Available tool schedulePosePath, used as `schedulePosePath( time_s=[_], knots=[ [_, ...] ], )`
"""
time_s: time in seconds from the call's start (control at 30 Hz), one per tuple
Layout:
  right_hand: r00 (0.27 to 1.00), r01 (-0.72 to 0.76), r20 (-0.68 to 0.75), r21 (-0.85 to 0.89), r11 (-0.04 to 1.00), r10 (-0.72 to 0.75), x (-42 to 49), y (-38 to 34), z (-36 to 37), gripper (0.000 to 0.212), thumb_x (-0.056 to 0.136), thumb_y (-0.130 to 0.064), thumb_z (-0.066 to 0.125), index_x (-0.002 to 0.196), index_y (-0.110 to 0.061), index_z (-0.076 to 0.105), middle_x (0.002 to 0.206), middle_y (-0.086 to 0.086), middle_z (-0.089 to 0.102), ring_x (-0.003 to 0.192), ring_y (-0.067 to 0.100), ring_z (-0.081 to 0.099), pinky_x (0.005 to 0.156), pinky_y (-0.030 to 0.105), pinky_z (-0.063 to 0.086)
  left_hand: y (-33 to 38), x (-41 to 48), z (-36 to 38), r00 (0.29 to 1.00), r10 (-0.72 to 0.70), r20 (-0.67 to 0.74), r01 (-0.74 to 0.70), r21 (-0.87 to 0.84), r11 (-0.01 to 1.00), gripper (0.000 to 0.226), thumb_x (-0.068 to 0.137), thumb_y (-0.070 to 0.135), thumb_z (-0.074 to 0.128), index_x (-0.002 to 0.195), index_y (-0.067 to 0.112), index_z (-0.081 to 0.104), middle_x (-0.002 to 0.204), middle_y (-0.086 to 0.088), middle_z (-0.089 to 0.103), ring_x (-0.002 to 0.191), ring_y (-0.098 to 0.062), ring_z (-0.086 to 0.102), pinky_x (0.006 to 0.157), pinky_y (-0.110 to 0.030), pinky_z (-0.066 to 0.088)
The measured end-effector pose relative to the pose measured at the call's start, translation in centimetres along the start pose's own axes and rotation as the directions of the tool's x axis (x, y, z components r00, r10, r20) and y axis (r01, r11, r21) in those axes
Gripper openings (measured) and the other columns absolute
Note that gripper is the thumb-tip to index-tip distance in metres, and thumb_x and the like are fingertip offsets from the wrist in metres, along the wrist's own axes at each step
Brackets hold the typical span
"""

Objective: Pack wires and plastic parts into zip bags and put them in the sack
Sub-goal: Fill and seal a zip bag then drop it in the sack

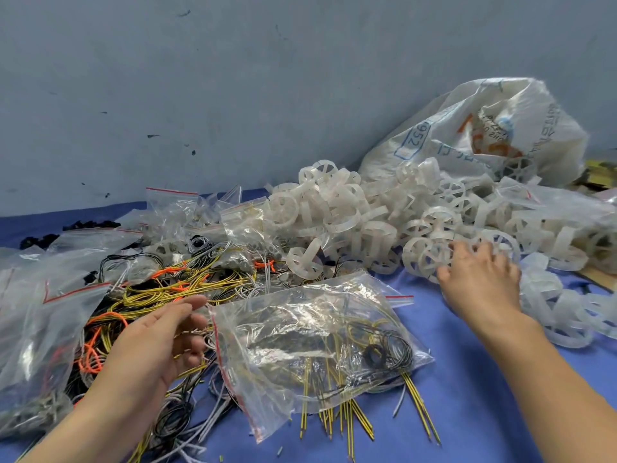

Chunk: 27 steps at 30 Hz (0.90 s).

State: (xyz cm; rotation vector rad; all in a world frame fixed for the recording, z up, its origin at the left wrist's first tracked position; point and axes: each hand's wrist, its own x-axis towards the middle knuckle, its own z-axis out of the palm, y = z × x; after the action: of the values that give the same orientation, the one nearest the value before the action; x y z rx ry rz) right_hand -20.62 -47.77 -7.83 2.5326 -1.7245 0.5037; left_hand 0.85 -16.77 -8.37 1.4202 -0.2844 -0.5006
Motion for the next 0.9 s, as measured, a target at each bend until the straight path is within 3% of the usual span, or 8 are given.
schedulePosePath(
  time_s=[0.13, 0.43, 0.57, 0.63, 0.73, 0.8, 0.83, 0.9],
  knots=[
    [0.998, 0.016, 0.063, -0.049, 0.999, -0.013, 0.0, 0.4, 0.0, 0.047, 0.094, -0.018, 0.047, 0.139, -0.016, 0.036, 0.134, 0.020, 0.047, 0.122, 0.041, 0.047, 0.098, 0.047, 0.038, 0.1, -0.1, 0.1, 1.000, -0.004, -0.007, 0.004, -0.012, 1.000, 0.023, 0.101, 0.014, 0.045, 0.101, 0.008, 0.068, 0.060, 0.002, 0.063, 0.042, -0.008, 0.051, 0.036, -0.018, 0.042],
    [0.984, 0.168, 0.037, 0.084, 0.982, -0.172, -0.8, -0.5, -0.8, 0.045, 0.089, 0.002, 0.043, 0.131, -0.013, 0.050, 0.120, 0.020, 0.050, 0.111, 0.038, 0.054, 0.085, 0.042, 0.046, 0.2, 0.4, -0.2, 0.999, -0.024, -0.026, 0.022, -0.068, 0.997, 0.022, 0.101, 0.015, 0.045, 0.100, 0.011, 0.067, 0.058, 0.003, 0.062, 0.040, -0.007, 0.051, 0.037, -0.017, 0.043],
    [0.969, 0.248, -0.076, 0.200, 0.948, -0.237, -1.1, -1.6, -2.7, 0.041, 0.091, 0.000, 0.046, 0.127, -0.018, 0.055, 0.116, 0.014, 0.054, 0.104, 0.036, 0.057, 0.081, 0.044, 0.051, 0.4, 0.4, -0.3, 1.000, -0.026, -0.017, 0.024, -0.095, 0.995, 0.021, 0.101, 0.017, 0.047, 0.101, 0.011, 0.068, 0.059, 0.004, 0.062, 0.041, -0.007, 0.052, 0.038, -0.017, 0.044],
    [0.950, 0.309, -0.170, 0.359, 0.881, -0.264, -1.2, -2.2, -3.9, 0.040, 0.093, -0.003, 0.050, 0.127, -0.023, 0.058, 0.117, 0.009, 0.057, 0.103, 0.029, 0.059, 0.082, 0.042, 0.051, 0.6, 0.2, -0.2, 1.000, -0.010, -0.014, 0.009, -0.094, 0.996, 0.022, 0.101, 0.017, 0.047, 0.101, 0.012, 0.068, 0.060, 0.004, 0.062, 0.042, -0.007, 0.052, 0.038, -0.018, 0.045],
    [0.937, 0.328, -0.183, 0.751, 0.574, -0.296, -2.0, -3.8, -5.7, 0.032, 0.097, -0.009, 0.056, 0.119, -0.030, 0.065, 0.109, -0.001, 0.062, 0.094, 0.016, 0.063, 0.078, 0.034, 0.053, 1.2, -0.3, 0.4, 0.998, 0.060, 0.005, -0.059, -0.058, 0.997, 0.023, 0.101, 0.015, 0.046, 0.101, 0.011, 0.069, 0.064, 0.000, 0.063, 0.045, -0.010, 0.054, 0.038, -0.021, 0.045],
    [0.936, 0.088, -0.018, 0.979, 0.183, -0.352, -3.2, -5.5, -6.5, 0.029, 0.095, -0.007, 0.058, 0.111, -0.029, 0.069, 0.100, 0.001, 0.068, 0.083, 0.016, 0.070, 0.068, 0.030, 0.058, 1.8, -1.0, 0.9, 0.987, 0.155, 0.037, -0.155, -0.002, 0.988, 0.024, 0.100, 0.017, 0.047, 0.098, 0.016, 0.071, 0.072, -0.005, 0.066, 0.050, -0.013, 0.057, 0.040, -0.023, 0.046],
    [0.908, -0.091, 0.081, 0.996, -0.005, -0.410, -3.9, -6.4, -6.7, 0.029, 0.092, -0.005, 0.059, 0.109, -0.025, 0.071, 0.100, 0.005, 0.071, 0.082, 0.019, 0.072, 0.066, 0.030, 0.059, 2.1, -1.5, 1.2, 0.972, 0.225, 0.065, -0.228, 0.044, 0.973, 0.024, 0.099, 0.020, 0.049, 0.096, 0.021, 0.073, 0.078, -0.006, 0.069, 0.054, -0.015, 0.060, 0.043, -0.024, 0.048],
    [0.830, -0.363, 0.215, 0.909, -0.206, -0.515, -5.1, -8.2, -6.2, 0.029, 0.083, -0.006, 0.061, 0.107, -0.017, 0.073, 0.104, 0.010, 0.073, 0.085, 0.025, 0.072, 0.066, 0.033, 0.059, 2.5, -2.5, 1.7, 0.915, 0.374, 0.149, -0.397, 0.174, 0.901, 0.020, 0.094, 0.036, 0.053, 0.100, 0.036, 0.072, 0.096, 0.002, 0.072, 0.069, -0.013, 0.067, 0.053, -0.025, 0.055]
  ],
)
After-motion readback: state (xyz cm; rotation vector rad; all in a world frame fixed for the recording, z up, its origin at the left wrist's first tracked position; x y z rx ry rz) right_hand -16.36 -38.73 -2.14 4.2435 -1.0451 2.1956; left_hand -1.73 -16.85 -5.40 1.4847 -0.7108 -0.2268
